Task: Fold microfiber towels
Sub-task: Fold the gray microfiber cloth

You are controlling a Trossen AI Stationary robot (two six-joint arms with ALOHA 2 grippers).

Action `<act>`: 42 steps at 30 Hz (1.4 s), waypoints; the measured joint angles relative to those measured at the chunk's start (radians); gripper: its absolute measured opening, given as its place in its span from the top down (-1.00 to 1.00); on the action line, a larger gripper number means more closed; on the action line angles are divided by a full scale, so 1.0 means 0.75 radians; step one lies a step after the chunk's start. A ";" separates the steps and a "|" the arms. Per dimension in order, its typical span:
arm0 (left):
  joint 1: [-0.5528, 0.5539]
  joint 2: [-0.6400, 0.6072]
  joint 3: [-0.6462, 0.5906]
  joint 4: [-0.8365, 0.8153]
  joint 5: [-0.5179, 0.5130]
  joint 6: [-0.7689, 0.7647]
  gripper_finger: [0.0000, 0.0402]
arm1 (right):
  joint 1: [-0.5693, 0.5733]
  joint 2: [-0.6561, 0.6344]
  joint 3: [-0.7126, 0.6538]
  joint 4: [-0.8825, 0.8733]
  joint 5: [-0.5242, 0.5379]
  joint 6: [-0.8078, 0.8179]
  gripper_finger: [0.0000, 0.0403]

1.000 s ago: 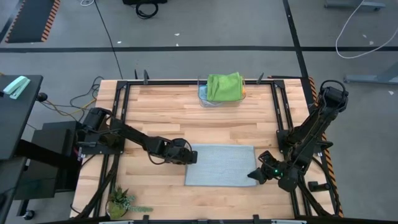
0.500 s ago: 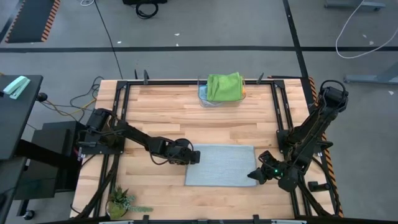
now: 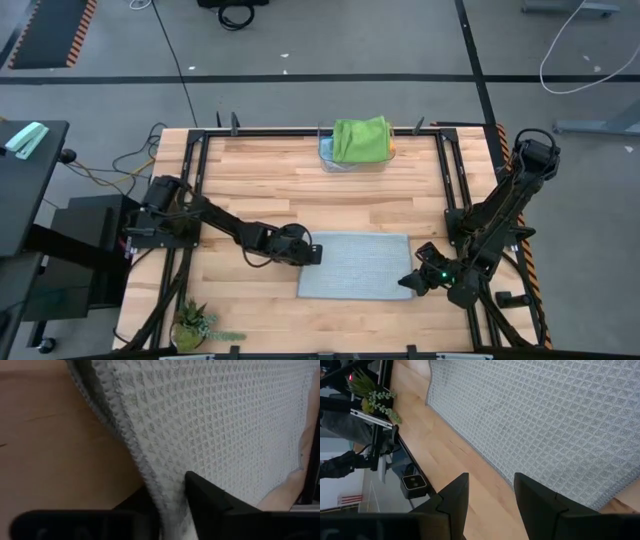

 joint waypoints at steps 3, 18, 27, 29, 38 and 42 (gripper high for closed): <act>0.000 0.005 -0.002 0.036 -0.022 0.018 0.73 | 0.000 0.000 0.000 -0.001 -0.001 0.011 0.18; 0.007 0.002 0.039 0.161 -0.136 0.165 0.95 | -0.016 0.000 0.000 -0.176 -0.069 0.126 0.42; 0.039 0.000 0.137 0.155 -0.136 0.313 0.95 | -0.107 -0.001 0.000 -0.185 -0.071 0.000 0.96; 0.042 0.000 0.147 0.153 -0.136 0.317 0.95 | -0.125 -0.001 0.000 -0.186 -0.071 -0.010 0.94; 0.050 -0.001 0.196 0.151 -0.131 0.354 0.96 | -0.204 0.097 0.000 -0.310 -0.341 0.071 0.96; 0.050 -0.003 0.199 0.152 -0.131 0.372 0.96 | -0.229 0.211 0.000 -0.282 -0.472 0.084 0.98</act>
